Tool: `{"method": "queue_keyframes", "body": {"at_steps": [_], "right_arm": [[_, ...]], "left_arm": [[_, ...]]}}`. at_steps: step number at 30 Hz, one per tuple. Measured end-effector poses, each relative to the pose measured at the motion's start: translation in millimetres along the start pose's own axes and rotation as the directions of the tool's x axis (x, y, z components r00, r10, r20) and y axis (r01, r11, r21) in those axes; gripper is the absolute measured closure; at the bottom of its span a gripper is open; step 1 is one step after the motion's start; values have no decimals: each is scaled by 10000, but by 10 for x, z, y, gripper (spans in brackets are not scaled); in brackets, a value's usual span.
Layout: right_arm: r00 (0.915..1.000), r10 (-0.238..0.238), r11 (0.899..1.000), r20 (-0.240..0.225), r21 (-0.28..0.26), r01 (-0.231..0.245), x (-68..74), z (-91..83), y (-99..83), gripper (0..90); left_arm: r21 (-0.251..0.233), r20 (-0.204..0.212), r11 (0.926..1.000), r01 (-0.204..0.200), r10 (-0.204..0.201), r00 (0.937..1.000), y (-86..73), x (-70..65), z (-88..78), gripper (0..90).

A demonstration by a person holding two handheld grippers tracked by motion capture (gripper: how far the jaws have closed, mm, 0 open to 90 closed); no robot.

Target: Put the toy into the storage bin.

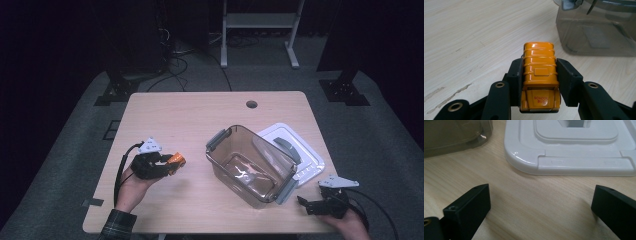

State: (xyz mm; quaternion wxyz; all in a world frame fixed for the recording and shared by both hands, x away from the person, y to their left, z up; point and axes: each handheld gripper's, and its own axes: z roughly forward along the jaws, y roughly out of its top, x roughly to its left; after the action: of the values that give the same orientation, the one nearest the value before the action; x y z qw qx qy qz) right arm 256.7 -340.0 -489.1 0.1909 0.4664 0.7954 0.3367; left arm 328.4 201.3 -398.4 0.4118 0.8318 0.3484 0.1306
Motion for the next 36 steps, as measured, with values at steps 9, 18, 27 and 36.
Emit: {"method": "queue_keyframes", "body": {"at_steps": [9,18,27,36], "right_arm": [[10000,1,10000,0,0,-1,0,0,0,13],[10000,6,10000,2,0,-6,1,0,0,13],[10000,0,10000,2,-2,0,0,0,0,13],[10000,-2,10000,2,0,2,0,0,0,13]], "left_arm": [[-302,279,9995,-52,61,9996,120,-84,-77,586],[-529,584,9985,-146,177,9981,243,-170,-148,586],[-831,762,9963,-229,292,9967,382,-236,-249,586],[-1045,1049,9939,-348,458,9934,499,-318,-260,586]]}}
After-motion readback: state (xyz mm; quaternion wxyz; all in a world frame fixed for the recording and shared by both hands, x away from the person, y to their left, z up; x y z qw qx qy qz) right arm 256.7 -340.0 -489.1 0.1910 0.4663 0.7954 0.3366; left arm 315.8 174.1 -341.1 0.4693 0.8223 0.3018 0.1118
